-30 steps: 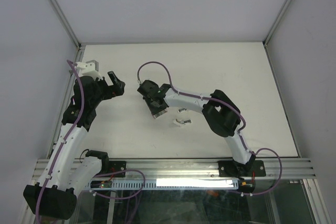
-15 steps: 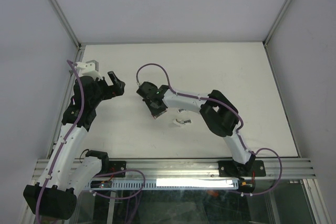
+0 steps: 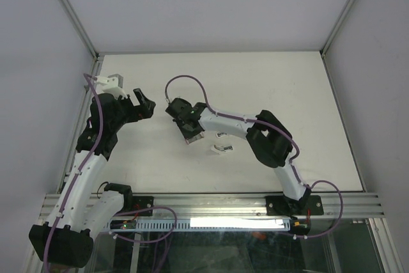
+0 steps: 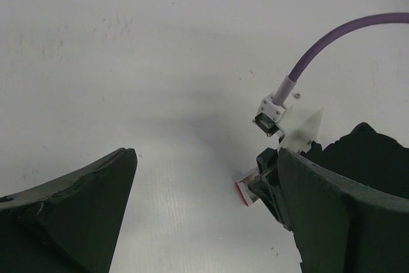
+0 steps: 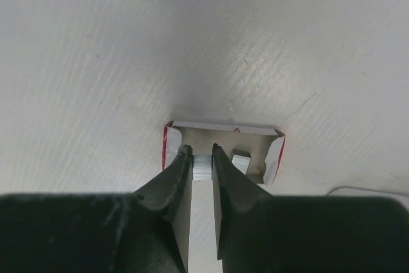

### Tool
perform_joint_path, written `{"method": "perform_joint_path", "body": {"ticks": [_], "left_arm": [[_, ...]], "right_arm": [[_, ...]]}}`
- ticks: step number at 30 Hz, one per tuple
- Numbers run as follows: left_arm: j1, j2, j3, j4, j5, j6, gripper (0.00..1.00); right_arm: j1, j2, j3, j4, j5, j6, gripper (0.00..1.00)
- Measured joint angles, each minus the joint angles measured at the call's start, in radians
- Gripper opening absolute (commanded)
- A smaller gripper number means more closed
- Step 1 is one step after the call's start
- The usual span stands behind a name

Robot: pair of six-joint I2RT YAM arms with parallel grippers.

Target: Load the staples into the stapler

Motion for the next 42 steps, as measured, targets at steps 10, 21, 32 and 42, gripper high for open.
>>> {"method": "perform_joint_path", "body": {"ticks": [10,21,32,42], "left_arm": [[-0.175,0.002,-0.031,0.068,0.09,-0.058,0.9],[-0.639,0.01,-0.247,0.262,0.089,-0.431,0.91],[-0.932,0.313,-0.275,0.581,0.036,-0.653,0.94],[-0.932,0.571,-0.228,0.659,0.034,-0.656,0.96]], "right_arm": [[-0.05,-0.359,-0.126,0.006,-0.005,0.0,0.16],[-0.372,-0.721,-0.496,0.043,-0.076,0.0,0.16],[-0.477,-0.933,-0.683,0.068,-0.159,0.001,0.17],[-0.483,-0.991,-0.723,0.076,-0.18,0.002,0.17]]}}
